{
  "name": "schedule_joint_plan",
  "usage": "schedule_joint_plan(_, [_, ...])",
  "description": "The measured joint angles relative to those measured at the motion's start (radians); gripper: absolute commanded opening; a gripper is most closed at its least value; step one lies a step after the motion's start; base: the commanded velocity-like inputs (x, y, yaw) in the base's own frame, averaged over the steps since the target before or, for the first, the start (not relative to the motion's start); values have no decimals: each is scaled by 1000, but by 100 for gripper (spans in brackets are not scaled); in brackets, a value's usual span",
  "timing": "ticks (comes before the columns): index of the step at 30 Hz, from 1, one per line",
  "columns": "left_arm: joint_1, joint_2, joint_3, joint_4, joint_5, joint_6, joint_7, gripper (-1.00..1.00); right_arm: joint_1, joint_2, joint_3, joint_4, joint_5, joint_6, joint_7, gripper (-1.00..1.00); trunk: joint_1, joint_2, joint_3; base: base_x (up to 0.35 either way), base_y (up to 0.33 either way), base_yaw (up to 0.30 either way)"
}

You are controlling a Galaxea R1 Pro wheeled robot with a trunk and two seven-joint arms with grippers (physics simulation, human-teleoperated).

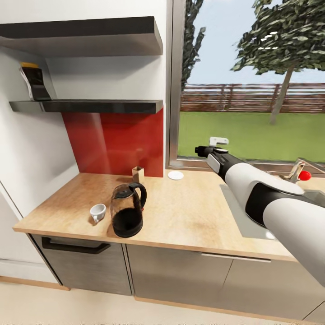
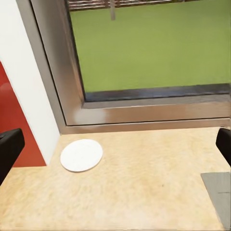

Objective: Set up a coffee station on the kitchen countertop: keep the coffee maker on the countertop, move the bottle of coffee from the kitchen shelf to the counter next to the coffee maker, place a paper coffee filter on top of the coffee maker, put the saucer next to the coffee maker with the coffee cup on the saucer, and place the electric kettle next to the coffee maker.

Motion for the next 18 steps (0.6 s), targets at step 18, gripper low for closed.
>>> schedule_joint_plan(18, [0, 6, -7, -3, -9, 31, 6, 100, 45, -3, 2, 9, 44, 49, -45, 100, 0, 0, -28, 0, 0, 52])
